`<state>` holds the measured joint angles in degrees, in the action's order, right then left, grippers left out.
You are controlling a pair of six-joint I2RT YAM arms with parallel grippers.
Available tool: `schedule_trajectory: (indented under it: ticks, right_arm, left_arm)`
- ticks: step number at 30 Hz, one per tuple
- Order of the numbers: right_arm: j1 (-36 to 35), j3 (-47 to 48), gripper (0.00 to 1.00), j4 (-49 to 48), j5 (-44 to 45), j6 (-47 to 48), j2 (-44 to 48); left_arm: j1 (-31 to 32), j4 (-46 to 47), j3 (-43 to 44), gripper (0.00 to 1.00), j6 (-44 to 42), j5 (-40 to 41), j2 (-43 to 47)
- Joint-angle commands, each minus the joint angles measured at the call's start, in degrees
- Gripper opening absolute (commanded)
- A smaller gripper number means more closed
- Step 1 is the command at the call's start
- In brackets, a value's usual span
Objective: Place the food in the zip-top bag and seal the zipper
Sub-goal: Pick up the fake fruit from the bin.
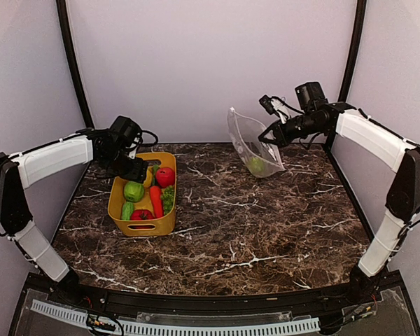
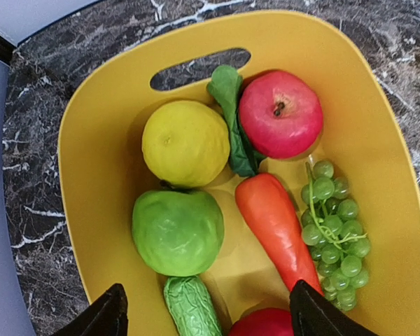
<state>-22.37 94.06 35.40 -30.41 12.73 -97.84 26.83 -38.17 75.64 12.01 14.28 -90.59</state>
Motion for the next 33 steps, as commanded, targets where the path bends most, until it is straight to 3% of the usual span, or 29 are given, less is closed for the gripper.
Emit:
schedule_trajectory:
  ticks: [1, 6, 15, 23, 33]
  right_arm:
    - [-0.38, -1.62, 0.00, 0.53, -3.98, 2.32, -0.40]
    - [-0.65, -3.81, 0.00, 0.19, -4.83, 3.13, 0.36]
    - [-1.42, -6.68, 0.00, -1.38, -6.22, 2.92, 2.20]
    - [-2.64, -7.57, 0.00, -1.65, -5.89, 2.88, 2.88]
    - [-3.81, -7.91, 0.00, -1.72, -4.71, 3.62, 2.31]
  left_arm:
    - [-2.00, -5.04, 1.01, 0.80, -2.22, -4.00, -2.70]
    - [-2.31, -10.30, 7.20, 0.86, -4.37, -3.40, -9.73]
    - [-2.31, -14.25, 11.08, 0.85, -4.72, 5.66, -16.13]
    - [-2.31, -11.34, 10.07, 0.85, -4.67, 9.34, -18.46]
    - [-2.31, -6.27, 9.41, 0.85, -4.89, 6.93, -22.35]
